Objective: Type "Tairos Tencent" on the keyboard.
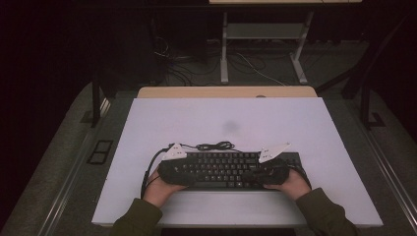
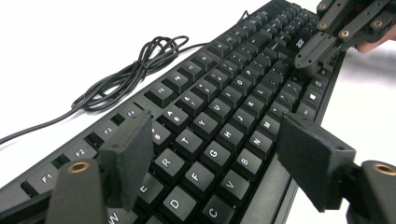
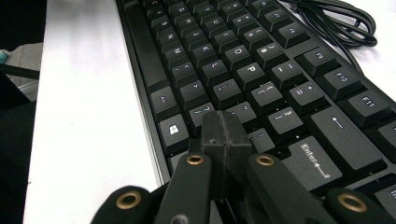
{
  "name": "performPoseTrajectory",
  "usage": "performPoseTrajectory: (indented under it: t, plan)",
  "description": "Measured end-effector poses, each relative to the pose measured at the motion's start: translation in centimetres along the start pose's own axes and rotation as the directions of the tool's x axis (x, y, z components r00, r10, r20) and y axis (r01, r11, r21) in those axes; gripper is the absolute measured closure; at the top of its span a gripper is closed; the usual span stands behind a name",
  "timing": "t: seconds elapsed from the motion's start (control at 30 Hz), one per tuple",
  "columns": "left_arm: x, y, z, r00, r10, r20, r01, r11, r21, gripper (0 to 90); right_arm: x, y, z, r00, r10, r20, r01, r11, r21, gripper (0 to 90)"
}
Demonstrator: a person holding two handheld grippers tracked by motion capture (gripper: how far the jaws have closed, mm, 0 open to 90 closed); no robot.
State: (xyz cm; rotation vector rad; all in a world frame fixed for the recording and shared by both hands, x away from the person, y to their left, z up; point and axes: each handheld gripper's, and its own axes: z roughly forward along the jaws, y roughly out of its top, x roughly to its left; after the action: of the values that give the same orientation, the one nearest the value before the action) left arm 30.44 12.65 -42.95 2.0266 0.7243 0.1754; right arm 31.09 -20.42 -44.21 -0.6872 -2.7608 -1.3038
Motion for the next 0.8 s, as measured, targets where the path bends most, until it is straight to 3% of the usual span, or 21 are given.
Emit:
performPoseTrajectory:
  t: [0.07,0.33,0.53,0.8]
  plan:
    - [0.1,0.2,0.1,1.0000,-0.001,-0.006,0.001,1.0000,0.000,32.8,0.0,0.0,0.0,1.0000,0.000,-0.003,0.000,1.000,-0.003,89.5]
    - [0.6,0.8,0.5,0.9997,0.000,-0.023,0.000,1.0000,-0.003,64.9,-0.2,-0.1,0.0,0.9999,0.006,-0.011,-0.006,1.000,-0.007,89.5]
    - [0.9,1.0,1.0,0.9998,0.003,-0.018,-0.003,0.9993,0.038,88.1,-0.2,-0.1,0.0,0.9999,0.010,-0.011,-0.010,1.000,-0.007,89.5]
    - [1.0,1.0,1.5,0.9999,0.000,-0.016,0.001,0.9972,0.075,89.0,-0.2,-0.1,0.0,0.9998,0.011,-0.014,-0.011,1.000,-0.008,89.5]
